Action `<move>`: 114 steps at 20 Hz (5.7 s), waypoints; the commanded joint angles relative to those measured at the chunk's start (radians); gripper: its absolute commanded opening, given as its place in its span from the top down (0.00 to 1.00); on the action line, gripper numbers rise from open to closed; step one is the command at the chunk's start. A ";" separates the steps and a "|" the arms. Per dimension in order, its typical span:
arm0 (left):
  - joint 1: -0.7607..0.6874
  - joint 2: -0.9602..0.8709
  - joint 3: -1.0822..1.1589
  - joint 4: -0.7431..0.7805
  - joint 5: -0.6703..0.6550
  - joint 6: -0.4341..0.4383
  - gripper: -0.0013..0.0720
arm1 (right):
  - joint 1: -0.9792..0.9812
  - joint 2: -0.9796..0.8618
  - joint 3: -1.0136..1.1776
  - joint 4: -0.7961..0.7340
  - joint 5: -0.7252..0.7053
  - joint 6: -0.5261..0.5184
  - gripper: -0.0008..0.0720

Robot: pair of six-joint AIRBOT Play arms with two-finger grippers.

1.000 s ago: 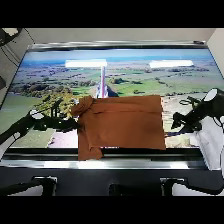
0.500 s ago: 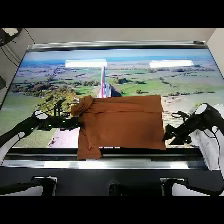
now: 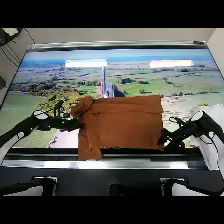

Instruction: Fold the shirts.

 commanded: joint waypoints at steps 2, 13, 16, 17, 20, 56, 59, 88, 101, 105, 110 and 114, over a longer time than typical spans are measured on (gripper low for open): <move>-0.001 0.002 0.001 -0.005 -0.024 0.002 0.95 | 0.001 -0.001 -0.012 -0.001 -0.046 0.011 0.41; 0.003 0.005 0.013 -0.004 -0.040 0.002 0.95 | 0.001 -0.018 -0.009 0.130 -0.086 -0.061 0.93; 0.026 0.098 0.100 0.045 -0.064 0.005 0.95 | 0.000 0.040 0.062 0.140 -0.066 -0.113 0.93; 0.034 0.157 0.151 0.076 -0.064 0.004 0.95 | 0.001 0.082 0.112 0.140 -0.074 -0.114 0.93; 0.080 0.372 0.381 0.169 -0.064 -0.091 0.95 | 0.000 0.251 0.384 0.139 -0.114 -0.149 0.93; 0.241 -0.094 0.504 0.192 0.077 -0.231 0.95 | 0.200 -0.279 0.810 -0.101 -0.589 0.268 0.93; 0.228 -0.204 0.557 0.021 0.192 -0.226 0.95 | 0.198 -0.309 0.810 -0.093 -0.737 0.327 0.93; 0.364 -0.038 0.351 0.325 -0.620 -0.179 0.43 | 0.042 -0.176 0.658 -0.231 0.253 0.085 0.36; 0.288 0.270 -0.327 0.112 -0.325 -0.051 0.44 | 0.023 0.108 0.159 -0.242 0.068 0.071 0.38; 0.264 0.270 -0.326 0.102 -0.247 -0.051 0.44 | 0.023 0.108 0.159 -0.242 0.069 0.062 0.38; 0.257 0.271 -0.327 0.099 -0.231 -0.050 0.93 | 0.023 0.108 0.154 -0.243 0.061 0.059 0.34; 0.256 0.272 -0.326 0.099 -0.279 0.011 0.95 | 0.023 0.108 0.067 -0.249 0.024 0.059 0.23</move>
